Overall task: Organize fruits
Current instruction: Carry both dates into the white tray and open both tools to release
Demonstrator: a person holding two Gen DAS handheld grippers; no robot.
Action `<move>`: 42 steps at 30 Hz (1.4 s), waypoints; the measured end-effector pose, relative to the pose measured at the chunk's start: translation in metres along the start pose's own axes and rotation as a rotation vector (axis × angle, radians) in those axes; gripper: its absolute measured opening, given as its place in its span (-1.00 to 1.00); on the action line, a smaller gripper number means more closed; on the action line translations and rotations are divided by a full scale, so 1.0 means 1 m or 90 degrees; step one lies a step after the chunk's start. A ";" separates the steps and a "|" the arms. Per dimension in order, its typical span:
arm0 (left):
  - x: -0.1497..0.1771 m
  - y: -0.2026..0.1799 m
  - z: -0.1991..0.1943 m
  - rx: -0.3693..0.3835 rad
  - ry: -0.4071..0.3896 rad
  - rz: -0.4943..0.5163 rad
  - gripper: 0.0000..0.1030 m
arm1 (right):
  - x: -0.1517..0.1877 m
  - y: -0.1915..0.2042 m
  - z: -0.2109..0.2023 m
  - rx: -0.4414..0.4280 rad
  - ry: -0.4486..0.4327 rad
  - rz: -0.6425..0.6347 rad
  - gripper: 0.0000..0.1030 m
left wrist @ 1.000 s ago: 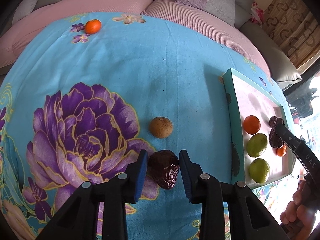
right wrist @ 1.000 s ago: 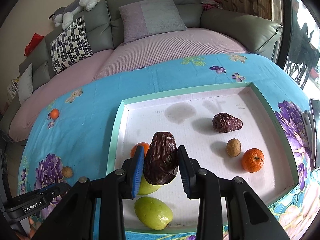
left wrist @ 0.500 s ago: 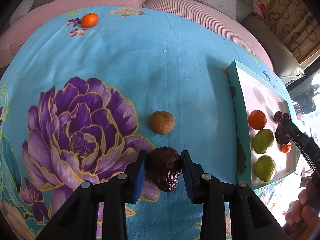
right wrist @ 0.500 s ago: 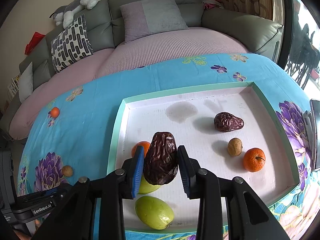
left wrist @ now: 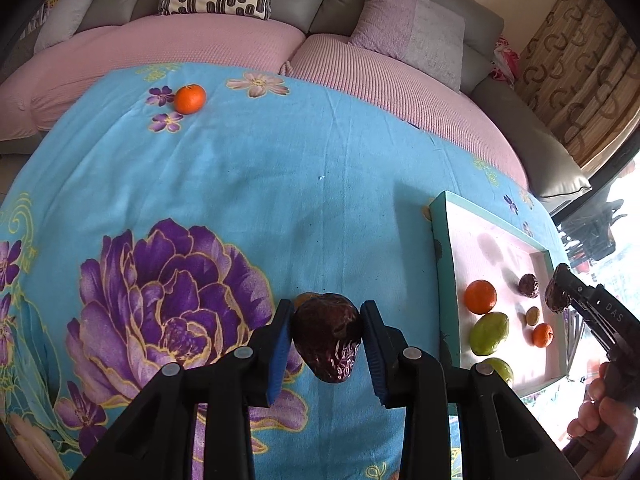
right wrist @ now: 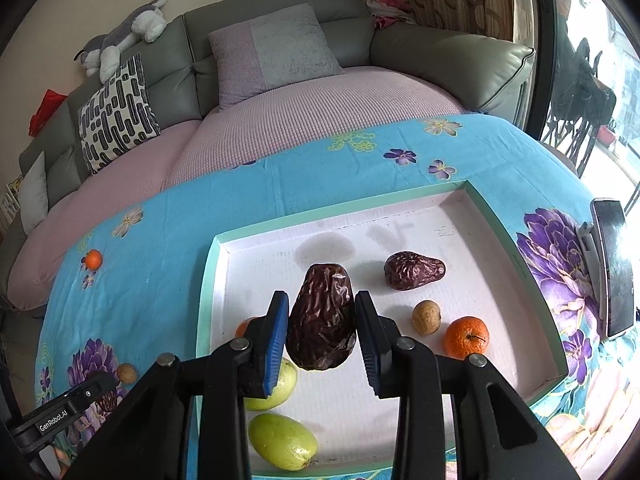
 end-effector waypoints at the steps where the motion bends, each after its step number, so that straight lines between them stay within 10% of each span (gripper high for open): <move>1: -0.002 -0.002 0.000 0.002 -0.004 0.003 -0.29 | -0.005 -0.004 0.000 0.005 -0.001 0.009 -0.31; 28: -0.045 -0.159 0.067 0.062 0.007 0.207 -0.29 | -0.059 -0.093 0.042 0.069 0.019 0.120 -0.31; 42: -0.031 -0.165 0.104 0.042 0.038 0.223 -0.29 | -0.047 -0.110 0.037 0.117 0.056 0.140 -0.31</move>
Point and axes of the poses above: each gripper's, at about its wrist camera, not at the fingertips, and z roughly the way its jaws point, y to its left, x to its underside, the point moved 1 cm from there along z, roughly the way its jaws point
